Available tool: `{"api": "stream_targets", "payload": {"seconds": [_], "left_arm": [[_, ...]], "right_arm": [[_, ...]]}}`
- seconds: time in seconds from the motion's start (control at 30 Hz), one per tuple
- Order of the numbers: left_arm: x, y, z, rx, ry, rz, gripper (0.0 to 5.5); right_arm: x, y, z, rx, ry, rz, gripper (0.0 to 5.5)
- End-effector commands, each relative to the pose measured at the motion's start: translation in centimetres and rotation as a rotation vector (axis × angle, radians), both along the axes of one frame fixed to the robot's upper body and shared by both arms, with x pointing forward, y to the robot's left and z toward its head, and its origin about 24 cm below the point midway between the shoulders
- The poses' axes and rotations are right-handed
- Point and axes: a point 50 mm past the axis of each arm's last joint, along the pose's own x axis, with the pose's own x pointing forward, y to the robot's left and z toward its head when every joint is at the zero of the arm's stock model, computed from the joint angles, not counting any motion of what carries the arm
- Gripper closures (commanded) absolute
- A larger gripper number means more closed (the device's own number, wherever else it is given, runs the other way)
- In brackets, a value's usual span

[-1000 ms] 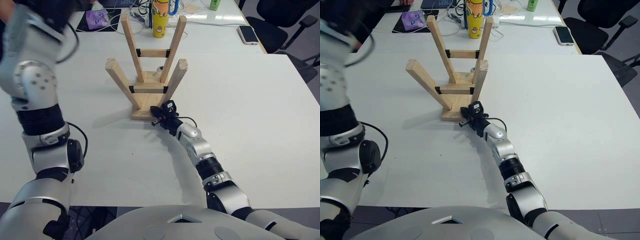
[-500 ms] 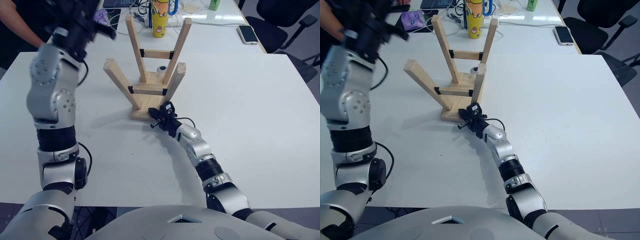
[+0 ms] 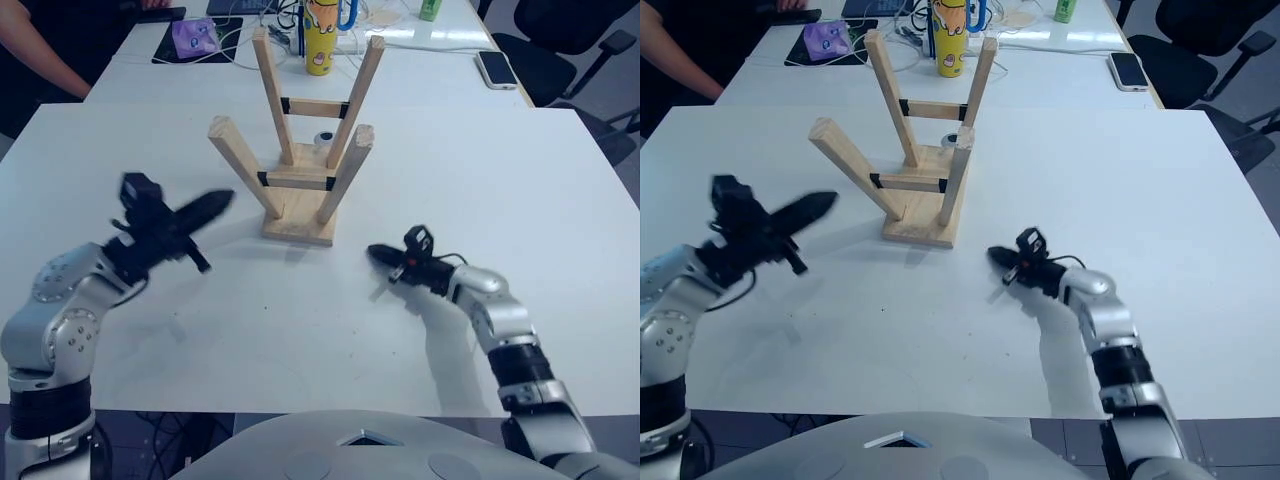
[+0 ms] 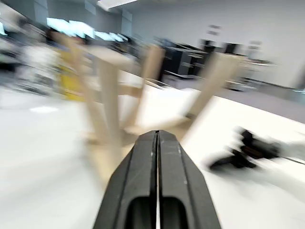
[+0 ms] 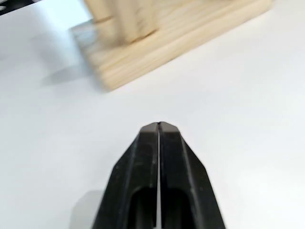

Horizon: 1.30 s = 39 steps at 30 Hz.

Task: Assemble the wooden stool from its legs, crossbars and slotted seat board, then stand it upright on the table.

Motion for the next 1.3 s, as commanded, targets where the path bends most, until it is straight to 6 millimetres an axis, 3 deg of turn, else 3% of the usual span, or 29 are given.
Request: {"api": "stream_targets", "payload": {"seconds": [0.03,0.17,0.4,0.6,0.73,0.83,0.93,1.03,1.17,1.3], "left_arm": [[0.2,-2.4,-3.1,0.231,0.083,-0.135,5.5],[1.7,-2.7,-6.4,0.531,0.07,-0.168,5.5],[5.6,-1.5,-8.0,0.798,-0.011,-0.089,5.5],[7.9,-1.0,-8.2,0.931,-0.053,-0.082,5.5],[8.8,-1.3,-8.5,0.928,-0.055,-0.064,5.5],[9.5,-2.0,-8.7,0.892,-0.057,-0.037,5.5],[9.7,-2.7,-9.1,0.883,-0.071,-0.008,5.5],[9.5,-3.1,-9.0,0.839,-0.104,0.135,5.5],[7.1,-2.4,-8.9,0.78,-0.109,0.408,5.5],[3.7,-0.7,-9.6,0.787,-0.058,0.602,5.5]], "right_arm": [[3.8,2.3,3.3,0.071,-0.159,0.013,5.48],[5.6,5.9,5.2,0.128,-0.237,0.115,5.48],[6.3,8.3,6.2,0.148,-0.293,0.243,5.48],[4.7,11.5,6.4,0.189,-0.302,0.474,5.48],[3.2,13.2,4.9,0.196,-0.262,0.525,5.48],[2.3,13.4,4.0,0.196,-0.248,0.487,5.48],[2.0,12.5,3.1,0.151,-0.266,0.34,5.48],[-1.3,11.2,2.7,0.206,-0.266,0.231,5.48],[-6.0,9.8,3.2,0.257,-0.18,0.158,5.48],[-8.4,6.7,2.5,0.173,-0.06,0.096,5.48]]}}
